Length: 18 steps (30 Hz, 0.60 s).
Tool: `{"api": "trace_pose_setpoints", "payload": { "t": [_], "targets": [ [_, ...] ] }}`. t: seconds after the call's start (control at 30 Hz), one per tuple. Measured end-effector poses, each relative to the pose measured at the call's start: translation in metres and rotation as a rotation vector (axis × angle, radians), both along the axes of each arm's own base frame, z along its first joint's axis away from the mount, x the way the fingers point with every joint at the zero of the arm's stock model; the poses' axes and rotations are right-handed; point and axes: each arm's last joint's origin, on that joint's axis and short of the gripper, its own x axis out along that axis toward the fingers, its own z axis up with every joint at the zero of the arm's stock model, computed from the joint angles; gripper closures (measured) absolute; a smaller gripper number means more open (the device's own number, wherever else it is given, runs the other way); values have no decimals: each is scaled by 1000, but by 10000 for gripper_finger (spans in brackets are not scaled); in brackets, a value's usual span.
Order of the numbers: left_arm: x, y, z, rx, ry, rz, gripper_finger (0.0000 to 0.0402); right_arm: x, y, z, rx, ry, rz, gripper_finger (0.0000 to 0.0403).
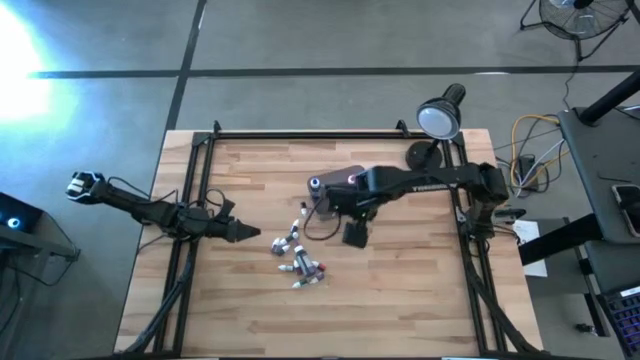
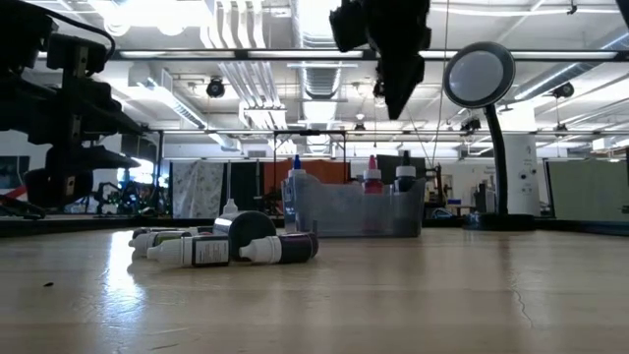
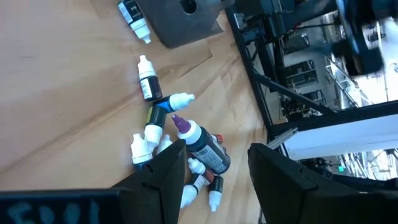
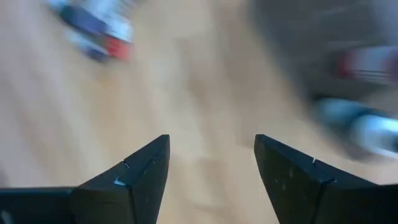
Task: Pick & Place food coloring
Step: Put the big purple food coloring bottle into the black transparent bin
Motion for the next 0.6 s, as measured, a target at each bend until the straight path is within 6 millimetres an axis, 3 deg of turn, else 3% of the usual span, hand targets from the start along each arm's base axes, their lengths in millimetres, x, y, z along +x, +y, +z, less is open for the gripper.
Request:
{"api": "trace_pose_setpoints", "payload": {
  "t": [0.17, 0.47, 0.6],
  "targets": [
    [0, 1, 0, -8, -4, 31, 250, 29, 0, -27, 230, -64, -178, 179],
    [0, 1, 0, -30, 0, 40, 250, 73, 11, -79, 364, -65, -425, 179],
    [0, 0, -1, 8, 10, 13, 250, 92, 21, -88, 375, -96, -518, 179]
  ]
}}
